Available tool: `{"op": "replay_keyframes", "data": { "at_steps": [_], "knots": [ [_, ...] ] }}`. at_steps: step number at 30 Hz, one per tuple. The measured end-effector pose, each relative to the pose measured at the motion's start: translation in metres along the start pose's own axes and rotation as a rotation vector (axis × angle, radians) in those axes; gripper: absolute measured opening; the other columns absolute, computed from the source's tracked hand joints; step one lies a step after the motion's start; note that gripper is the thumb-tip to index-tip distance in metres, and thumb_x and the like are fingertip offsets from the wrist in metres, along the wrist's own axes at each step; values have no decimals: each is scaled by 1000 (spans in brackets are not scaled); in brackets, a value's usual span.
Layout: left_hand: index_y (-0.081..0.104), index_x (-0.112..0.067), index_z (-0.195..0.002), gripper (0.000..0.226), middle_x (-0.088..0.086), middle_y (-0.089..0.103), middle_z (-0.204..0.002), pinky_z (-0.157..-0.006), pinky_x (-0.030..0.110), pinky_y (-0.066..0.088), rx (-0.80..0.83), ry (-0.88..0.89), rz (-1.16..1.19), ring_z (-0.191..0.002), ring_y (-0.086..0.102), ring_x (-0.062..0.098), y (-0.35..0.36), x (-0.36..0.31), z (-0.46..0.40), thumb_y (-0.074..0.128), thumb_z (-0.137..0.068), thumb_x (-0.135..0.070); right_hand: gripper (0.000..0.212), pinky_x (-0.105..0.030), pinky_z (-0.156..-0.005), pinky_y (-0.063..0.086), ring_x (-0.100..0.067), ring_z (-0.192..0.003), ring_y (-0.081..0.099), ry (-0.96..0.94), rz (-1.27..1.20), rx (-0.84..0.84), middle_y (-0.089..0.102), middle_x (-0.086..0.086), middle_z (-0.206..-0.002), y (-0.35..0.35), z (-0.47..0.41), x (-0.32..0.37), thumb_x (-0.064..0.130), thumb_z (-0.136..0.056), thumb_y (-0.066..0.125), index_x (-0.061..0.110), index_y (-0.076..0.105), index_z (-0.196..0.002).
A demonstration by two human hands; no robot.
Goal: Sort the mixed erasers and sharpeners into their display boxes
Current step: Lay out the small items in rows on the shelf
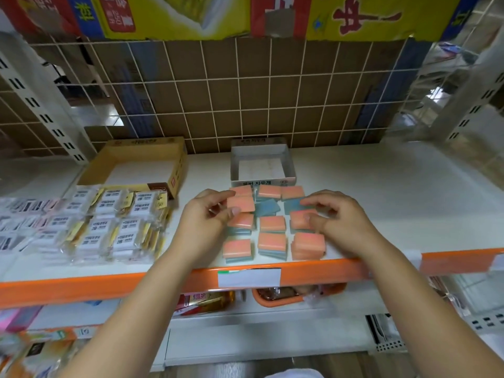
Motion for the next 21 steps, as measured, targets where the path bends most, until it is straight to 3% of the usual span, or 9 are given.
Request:
{"op": "replay_keyframes", "data": {
  "at_steps": [3, 6, 9, 11, 14, 17, 21],
  "knots": [
    [62, -17, -109, 34, -4, 51, -80, -62, 10, 40, 24, 20, 124, -65, 47, 1, 9, -12, 1, 65, -80, 0, 33, 3, -72, 33, 4, -88, 48, -65, -90, -7, 55, 17, -99, 2, 1, 15, 5, -80, 66, 19, 65, -110],
    [63, -10, -111, 34, -3, 55, -83, -66, 7, 39, 72, 64, 189, -67, 49, -5, 21, -25, -2, 66, -78, 0, 42, -2, -72, 37, 4, -84, 50, -127, -128, 26, 61, 5, -102, 6, -1, 29, 7, -76, 71, 20, 62, -115],
    [63, -4, -113, 34, 2, 57, -88, -74, 11, 41, 90, 84, 210, -77, 52, 6, 28, -34, -8, 67, -79, -2, 42, -6, -71, 39, 2, -77, 52, -151, -101, -22, 60, 5, -91, 2, -7, 36, 6, -72, 75, 20, 65, -110],
    [61, -2, -116, 37, -1, 55, -85, -72, 7, 39, 96, 102, 191, -76, 50, 5, 31, -39, -14, 66, -79, -3, 37, -10, -70, 41, 1, -75, 52, -127, -115, -50, 59, 11, -84, -4, -13, 37, 7, -71, 76, 26, 65, -101],
    [54, -11, -127, 47, -5, 53, -93, -74, 1, 35, 117, 139, 23, -83, 49, 1, 34, -42, -26, 66, -82, -13, 33, -17, -70, 43, -4, -79, 54, -73, -118, -52, 61, 13, -85, -12, -25, 32, 8, -71, 76, 32, 64, -90],
    [50, -18, -131, 45, 1, 53, -118, -92, 19, 33, 94, 173, -332, -112, 43, 15, 32, -35, -38, 60, -88, -22, 29, -21, -73, 42, -11, -91, 55, 20, -41, -54, 63, 5, -99, -15, -40, 17, 12, -75, 73, 25, 66, -100],
    [62, -16, -120, 32, 7, 58, -116, -92, 34, 38, 203, 381, -638, -110, 46, 26, 36, -28, -47, 53, -90, -12, 30, -21, -76, 40, -11, -92, 54, 91, 27, -29, 63, 0, -104, -11, -50, -2, 9, -77, 71, 15, 66, -106]
  ]
}}
Point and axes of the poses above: each hand's wrist, its own z-axis away from the middle knuckle, its own y-axis out of the palm, x = y × z, the point moved 2 cm from there along -z, towards the middle knuckle
